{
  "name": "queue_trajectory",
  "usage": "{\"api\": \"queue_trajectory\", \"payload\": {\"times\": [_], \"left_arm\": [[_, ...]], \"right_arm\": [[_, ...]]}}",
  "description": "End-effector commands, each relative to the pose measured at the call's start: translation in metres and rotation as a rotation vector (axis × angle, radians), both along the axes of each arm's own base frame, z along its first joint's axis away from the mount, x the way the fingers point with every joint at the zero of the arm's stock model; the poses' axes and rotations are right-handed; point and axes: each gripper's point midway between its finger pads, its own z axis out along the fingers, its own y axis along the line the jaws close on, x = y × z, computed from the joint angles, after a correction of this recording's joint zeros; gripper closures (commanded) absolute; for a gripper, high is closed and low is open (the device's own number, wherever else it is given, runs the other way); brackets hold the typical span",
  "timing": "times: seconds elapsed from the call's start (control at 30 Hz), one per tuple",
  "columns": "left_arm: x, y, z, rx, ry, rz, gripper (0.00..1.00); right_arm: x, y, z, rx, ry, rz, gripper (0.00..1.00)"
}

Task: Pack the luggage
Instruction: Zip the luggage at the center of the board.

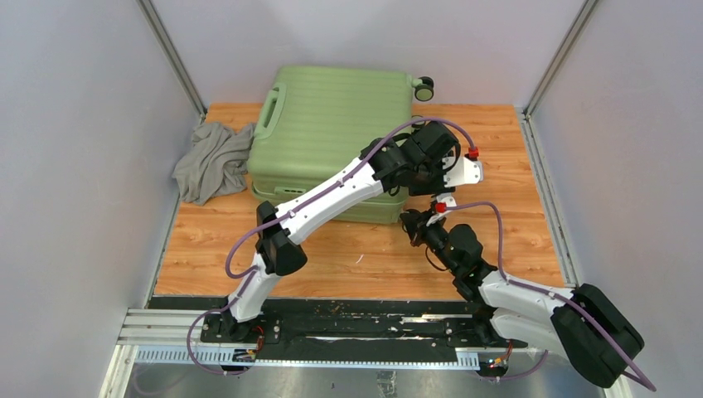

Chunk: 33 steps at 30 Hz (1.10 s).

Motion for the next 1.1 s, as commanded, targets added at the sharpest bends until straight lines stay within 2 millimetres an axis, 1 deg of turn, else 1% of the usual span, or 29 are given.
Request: {"api": "queue_trajectory", "payload": {"times": [0.0, 0.17, 0.27, 0.33, 0.4, 0.47, 0.53, 0.63, 0.73, 0.8, 0.83, 0.87, 0.9, 0.93, 1.03, 1.07], "left_arm": [[0.007, -0.056, 0.162, -0.547, -0.255, -0.033, 1.00], [0.004, -0.052, 0.164, -0.547, -0.256, -0.039, 1.00], [0.003, -0.053, 0.166, -0.560, -0.251, -0.041, 1.00], [0.002, -0.056, 0.167, -0.569, -0.243, -0.049, 1.00], [0.000, -0.059, 0.166, -0.574, -0.234, -0.060, 1.00], [-0.001, -0.061, 0.164, -0.573, -0.228, -0.068, 1.00], [-0.003, -0.062, 0.162, -0.570, -0.224, -0.072, 1.00], [-0.003, -0.063, 0.161, -0.568, -0.220, -0.073, 1.00], [-0.002, -0.063, 0.161, -0.567, -0.224, -0.074, 1.00], [-0.002, -0.064, 0.160, -0.563, -0.227, -0.079, 1.00], [-0.003, -0.064, 0.160, -0.562, -0.229, -0.082, 1.00], [-0.003, -0.064, 0.160, -0.561, -0.232, -0.084, 1.00], [-0.003, -0.063, 0.162, -0.560, -0.238, -0.087, 1.00], [-0.002, -0.064, 0.161, -0.561, -0.241, -0.085, 1.00], [-0.003, -0.071, 0.159, -0.582, -0.217, -0.085, 1.00], [-0.007, -0.074, 0.156, -0.578, -0.201, -0.088, 1.00]], "right_arm": [[-0.015, 0.022, 0.005, 0.006, -0.038, 0.111, 1.00], [-0.011, 0.017, 0.006, -0.002, -0.052, 0.080, 1.00], [-0.010, 0.023, 0.016, 0.023, -0.069, 0.101, 1.00], [-0.017, 0.037, 0.026, 0.047, -0.084, 0.147, 1.00], [-0.026, 0.058, 0.032, 0.056, -0.096, 0.211, 1.00], [-0.039, 0.078, 0.033, 0.050, -0.104, 0.270, 1.00], [-0.047, 0.088, 0.031, 0.041, -0.108, 0.297, 1.00], [-0.052, 0.089, 0.024, 0.030, -0.094, 0.312, 1.00], [-0.056, 0.077, 0.023, 0.028, -0.094, 0.284, 1.00], [-0.059, 0.074, 0.026, 0.017, -0.101, 0.287, 1.00], [-0.061, 0.071, 0.025, 0.012, -0.099, 0.280, 1.00], [-0.061, 0.063, 0.026, 0.020, -0.100, 0.254, 1.00], [-0.059, 0.054, 0.023, 0.024, -0.091, 0.213, 1.00], [-0.058, 0.051, 0.019, 0.032, -0.081, 0.197, 1.00], [-0.061, 0.079, 0.016, 0.030, -0.046, 0.291, 1.00], [-0.060, 0.082, 0.015, 0.047, -0.038, 0.294, 1.00]]}}
